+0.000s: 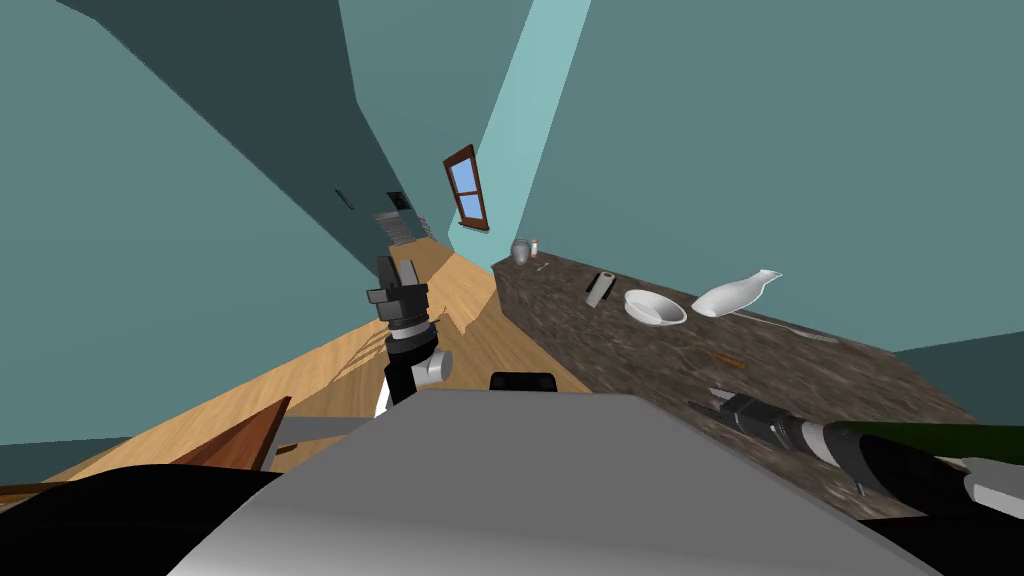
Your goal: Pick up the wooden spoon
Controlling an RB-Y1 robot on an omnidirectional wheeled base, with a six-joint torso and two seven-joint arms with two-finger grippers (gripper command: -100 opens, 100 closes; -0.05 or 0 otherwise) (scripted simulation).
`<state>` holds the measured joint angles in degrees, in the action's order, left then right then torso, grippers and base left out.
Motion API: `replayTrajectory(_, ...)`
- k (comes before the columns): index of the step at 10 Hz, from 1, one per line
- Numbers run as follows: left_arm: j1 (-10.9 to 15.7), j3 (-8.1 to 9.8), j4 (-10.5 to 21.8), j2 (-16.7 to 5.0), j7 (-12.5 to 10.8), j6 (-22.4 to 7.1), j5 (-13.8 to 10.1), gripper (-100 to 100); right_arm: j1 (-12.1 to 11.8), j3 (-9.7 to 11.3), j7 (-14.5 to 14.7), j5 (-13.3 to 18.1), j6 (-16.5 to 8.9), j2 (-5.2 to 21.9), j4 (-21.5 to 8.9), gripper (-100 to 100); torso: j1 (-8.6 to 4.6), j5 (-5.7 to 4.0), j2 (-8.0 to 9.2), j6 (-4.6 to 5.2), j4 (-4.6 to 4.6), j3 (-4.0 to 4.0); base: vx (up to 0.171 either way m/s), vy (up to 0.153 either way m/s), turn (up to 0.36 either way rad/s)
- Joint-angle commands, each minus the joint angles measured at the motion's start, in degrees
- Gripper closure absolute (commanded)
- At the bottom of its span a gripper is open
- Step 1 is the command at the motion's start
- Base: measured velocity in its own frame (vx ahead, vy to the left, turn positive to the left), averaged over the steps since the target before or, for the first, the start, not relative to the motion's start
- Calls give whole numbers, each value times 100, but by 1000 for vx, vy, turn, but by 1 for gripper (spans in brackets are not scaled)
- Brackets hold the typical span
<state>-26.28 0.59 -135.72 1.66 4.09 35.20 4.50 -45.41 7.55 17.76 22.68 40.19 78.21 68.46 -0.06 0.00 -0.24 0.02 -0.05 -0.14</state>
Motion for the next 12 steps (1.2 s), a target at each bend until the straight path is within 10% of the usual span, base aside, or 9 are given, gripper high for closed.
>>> replayTrajectory(1,0,0,0,0,0,0,0,0,21,47,6,72,-40,190,-65,-100,0,0,0,0,0,0,66,-13,18)
replayTrajectory(12,-1,1,0,-1,0,0,0,0,204,924,247,1099,-442,1356,-670,-100,-32,-10,-22,0,-5,-13,113,-67,25)
